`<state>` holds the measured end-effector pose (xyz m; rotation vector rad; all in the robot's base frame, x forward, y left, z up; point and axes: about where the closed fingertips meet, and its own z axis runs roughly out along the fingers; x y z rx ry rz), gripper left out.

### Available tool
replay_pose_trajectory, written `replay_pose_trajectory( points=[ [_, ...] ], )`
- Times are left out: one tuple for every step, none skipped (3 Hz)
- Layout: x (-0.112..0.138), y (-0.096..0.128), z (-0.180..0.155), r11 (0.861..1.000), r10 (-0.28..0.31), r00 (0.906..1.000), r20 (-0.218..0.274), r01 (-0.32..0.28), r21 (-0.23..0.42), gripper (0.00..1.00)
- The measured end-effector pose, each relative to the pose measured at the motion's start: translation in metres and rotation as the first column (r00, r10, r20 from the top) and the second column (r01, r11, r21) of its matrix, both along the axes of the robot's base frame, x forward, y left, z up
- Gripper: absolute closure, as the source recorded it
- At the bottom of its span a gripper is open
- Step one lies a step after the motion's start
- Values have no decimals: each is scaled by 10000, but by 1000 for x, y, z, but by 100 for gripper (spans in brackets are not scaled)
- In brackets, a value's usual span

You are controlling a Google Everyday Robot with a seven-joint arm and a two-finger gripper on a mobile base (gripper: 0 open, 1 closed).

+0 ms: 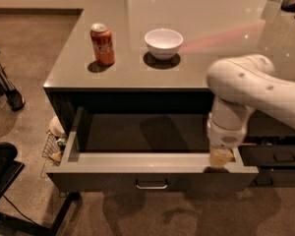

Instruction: Open top drawer

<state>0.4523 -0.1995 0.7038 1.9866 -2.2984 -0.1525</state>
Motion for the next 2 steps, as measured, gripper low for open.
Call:
replay_pose_trajectory(
  points=[
    [-59, -21, 33, 9961, -452, 9990, 63, 455, -761, 100],
    [-62, -22, 40, 9956, -454, 9987, 219, 470, -805, 82]
  ],
)
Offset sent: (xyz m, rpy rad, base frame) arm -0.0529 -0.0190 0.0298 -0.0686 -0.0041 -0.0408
